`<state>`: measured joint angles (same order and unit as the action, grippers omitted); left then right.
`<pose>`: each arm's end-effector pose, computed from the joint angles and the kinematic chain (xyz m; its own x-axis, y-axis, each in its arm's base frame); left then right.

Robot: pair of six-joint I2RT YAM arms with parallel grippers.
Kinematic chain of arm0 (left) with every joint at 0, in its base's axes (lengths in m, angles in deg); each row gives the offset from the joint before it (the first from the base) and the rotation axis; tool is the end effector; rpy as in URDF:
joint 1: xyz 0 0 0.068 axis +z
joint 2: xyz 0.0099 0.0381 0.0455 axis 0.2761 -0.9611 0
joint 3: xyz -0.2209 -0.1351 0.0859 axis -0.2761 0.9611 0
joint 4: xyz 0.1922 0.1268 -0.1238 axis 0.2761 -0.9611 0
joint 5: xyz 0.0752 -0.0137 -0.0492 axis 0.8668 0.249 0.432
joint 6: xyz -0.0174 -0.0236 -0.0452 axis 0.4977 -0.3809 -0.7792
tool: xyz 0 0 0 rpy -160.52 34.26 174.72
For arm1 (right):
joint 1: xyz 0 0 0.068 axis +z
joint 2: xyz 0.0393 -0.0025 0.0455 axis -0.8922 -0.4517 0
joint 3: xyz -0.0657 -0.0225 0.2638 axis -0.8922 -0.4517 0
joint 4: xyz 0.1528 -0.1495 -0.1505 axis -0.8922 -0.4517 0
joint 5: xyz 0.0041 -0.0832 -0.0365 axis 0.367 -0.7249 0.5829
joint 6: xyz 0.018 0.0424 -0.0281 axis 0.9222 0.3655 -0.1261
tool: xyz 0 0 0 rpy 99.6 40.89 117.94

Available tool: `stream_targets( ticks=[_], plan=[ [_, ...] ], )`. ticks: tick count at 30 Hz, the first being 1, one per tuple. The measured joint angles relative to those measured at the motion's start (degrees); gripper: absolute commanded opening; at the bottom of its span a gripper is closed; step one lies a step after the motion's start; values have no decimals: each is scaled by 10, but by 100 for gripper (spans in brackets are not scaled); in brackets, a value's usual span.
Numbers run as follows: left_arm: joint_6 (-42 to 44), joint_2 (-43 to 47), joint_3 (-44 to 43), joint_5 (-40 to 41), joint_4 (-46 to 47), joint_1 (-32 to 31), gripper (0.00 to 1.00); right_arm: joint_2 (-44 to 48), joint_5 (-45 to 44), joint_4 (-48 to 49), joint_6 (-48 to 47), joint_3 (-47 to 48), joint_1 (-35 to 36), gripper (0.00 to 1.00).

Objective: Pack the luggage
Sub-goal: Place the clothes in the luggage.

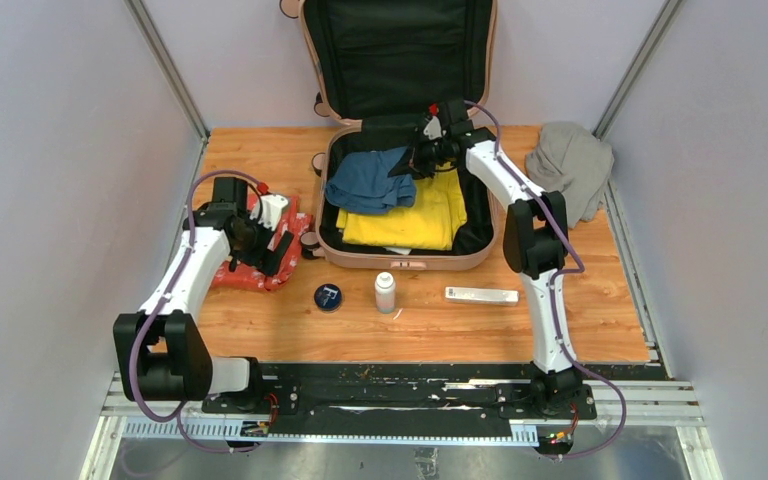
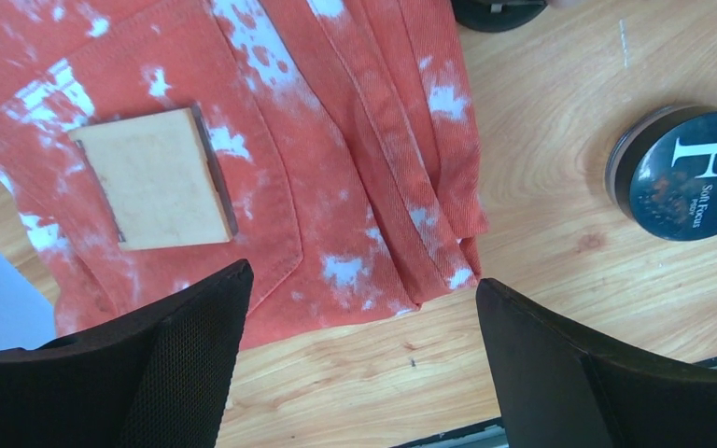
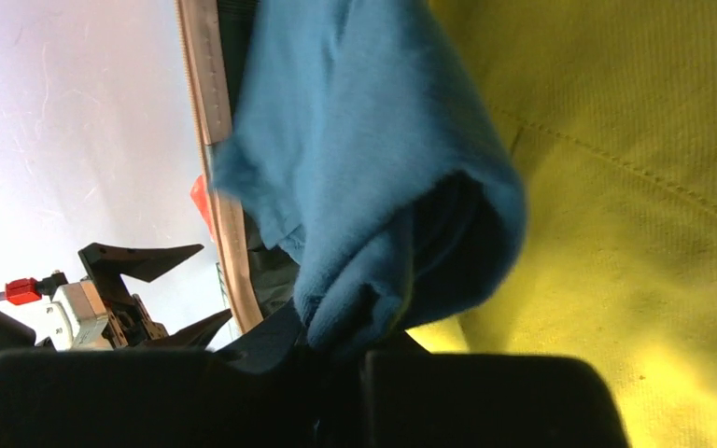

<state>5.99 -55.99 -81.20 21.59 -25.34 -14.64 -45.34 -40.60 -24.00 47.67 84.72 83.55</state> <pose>0.2502 0.0006 0.2516 -0.7909 0.4195 -0.4456 0.4368 0.8969 0.0691 0.4900 0.2070 0.2543 -0.9329 0.1999 -0.2994 -0.1483 0.5445 0.8256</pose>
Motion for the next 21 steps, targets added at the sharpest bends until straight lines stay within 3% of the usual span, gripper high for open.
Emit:
stream_targets(
  ticks=[6, 12, 14, 17, 18, 21],
  plan=[
    [15, -11, 29, 12, 18, 0, 97, 0, -5, -18, -19, -18, -8, 0],
    [23, -23, 49, 14, 29, 0, 100, 0, -14, -42, -39, -20, -14, 9],
    [23, -23, 50, 11, 29, 0, 100, 0, -22, -56, -49, -20, -16, 25],
    [24, -20, 55, 6, 32, 0, 100, 0, -39, -80, -66, -20, -19, 66],
    [25, -19, 58, 3, 33, 0, 100, 0, -44, -88, -71, -19, -21, 72],
    [26, -18, 65, 1, 34, 0, 100, 0, -65, -125, -93, -6, -24, 78]
  ],
)
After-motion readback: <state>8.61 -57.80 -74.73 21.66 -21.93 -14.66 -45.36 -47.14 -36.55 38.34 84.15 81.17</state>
